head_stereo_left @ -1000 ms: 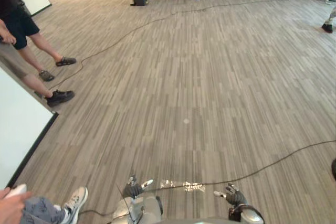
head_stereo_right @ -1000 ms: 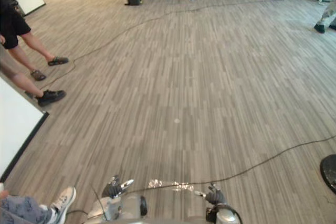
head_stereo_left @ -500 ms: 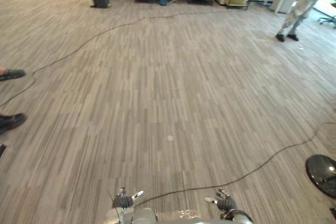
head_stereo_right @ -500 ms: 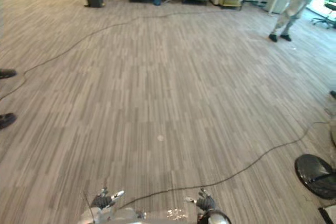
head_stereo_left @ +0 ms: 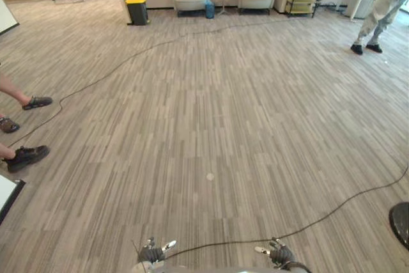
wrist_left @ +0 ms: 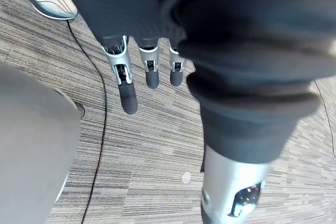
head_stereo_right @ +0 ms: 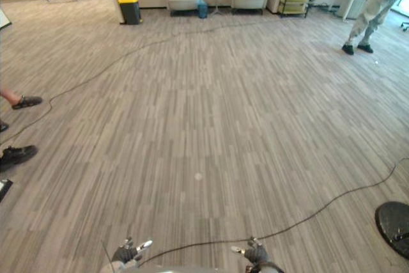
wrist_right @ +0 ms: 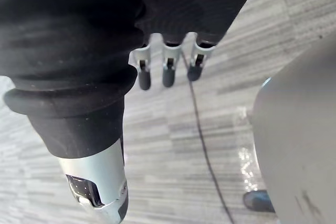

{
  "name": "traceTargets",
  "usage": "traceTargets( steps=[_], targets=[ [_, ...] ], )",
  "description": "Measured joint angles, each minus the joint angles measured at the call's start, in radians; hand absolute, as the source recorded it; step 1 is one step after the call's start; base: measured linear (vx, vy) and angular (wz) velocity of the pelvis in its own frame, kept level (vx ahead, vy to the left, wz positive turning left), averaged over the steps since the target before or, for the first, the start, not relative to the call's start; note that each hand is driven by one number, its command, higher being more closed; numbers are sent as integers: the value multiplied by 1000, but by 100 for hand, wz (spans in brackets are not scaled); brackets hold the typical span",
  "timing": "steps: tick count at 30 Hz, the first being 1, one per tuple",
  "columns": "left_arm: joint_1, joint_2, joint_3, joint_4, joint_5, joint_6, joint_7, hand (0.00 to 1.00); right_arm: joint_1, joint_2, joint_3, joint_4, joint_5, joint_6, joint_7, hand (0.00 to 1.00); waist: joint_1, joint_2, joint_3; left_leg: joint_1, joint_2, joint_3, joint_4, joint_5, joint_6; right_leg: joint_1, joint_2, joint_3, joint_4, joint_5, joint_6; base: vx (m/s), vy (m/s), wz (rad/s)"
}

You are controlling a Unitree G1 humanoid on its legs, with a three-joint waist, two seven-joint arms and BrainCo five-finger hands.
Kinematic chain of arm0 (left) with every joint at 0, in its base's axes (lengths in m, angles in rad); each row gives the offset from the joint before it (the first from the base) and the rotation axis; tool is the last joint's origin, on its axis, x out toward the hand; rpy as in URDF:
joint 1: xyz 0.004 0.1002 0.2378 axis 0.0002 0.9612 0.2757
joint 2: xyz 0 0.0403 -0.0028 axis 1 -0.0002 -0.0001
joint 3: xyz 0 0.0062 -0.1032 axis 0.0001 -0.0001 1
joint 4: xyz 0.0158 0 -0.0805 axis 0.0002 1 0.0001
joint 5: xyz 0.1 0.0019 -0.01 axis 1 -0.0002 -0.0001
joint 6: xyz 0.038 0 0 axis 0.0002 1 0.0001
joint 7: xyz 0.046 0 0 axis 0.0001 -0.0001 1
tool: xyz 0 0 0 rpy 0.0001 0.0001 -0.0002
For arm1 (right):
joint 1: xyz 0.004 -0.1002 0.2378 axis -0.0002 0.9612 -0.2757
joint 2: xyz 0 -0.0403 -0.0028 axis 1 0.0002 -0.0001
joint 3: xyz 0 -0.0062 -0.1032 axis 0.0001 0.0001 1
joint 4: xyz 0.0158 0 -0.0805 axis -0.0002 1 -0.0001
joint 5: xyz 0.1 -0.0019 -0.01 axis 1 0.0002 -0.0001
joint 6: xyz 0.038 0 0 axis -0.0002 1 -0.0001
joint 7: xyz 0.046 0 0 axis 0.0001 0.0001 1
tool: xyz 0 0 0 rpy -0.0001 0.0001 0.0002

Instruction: Organize washtable

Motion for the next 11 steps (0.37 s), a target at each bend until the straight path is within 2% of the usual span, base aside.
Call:
traceTargets(
  steps=[6,11],
  targets=[
    [-1,18,-17,10,0,0,1,0,-13,10,0,32,1,-1,0,0,1,-14,-7,57,-10,1,-102,46,1,11,-2,1,-1,2,-1,38,-8,2],
    [-1,23,-38,17,0,0,1,0,-14,8,0,39,1,-3,1,0,-4,-11,-5,83,-21,0,-165,87,10,15,-9,1,-14,4,-1,-34,-8,1]
  ],
)
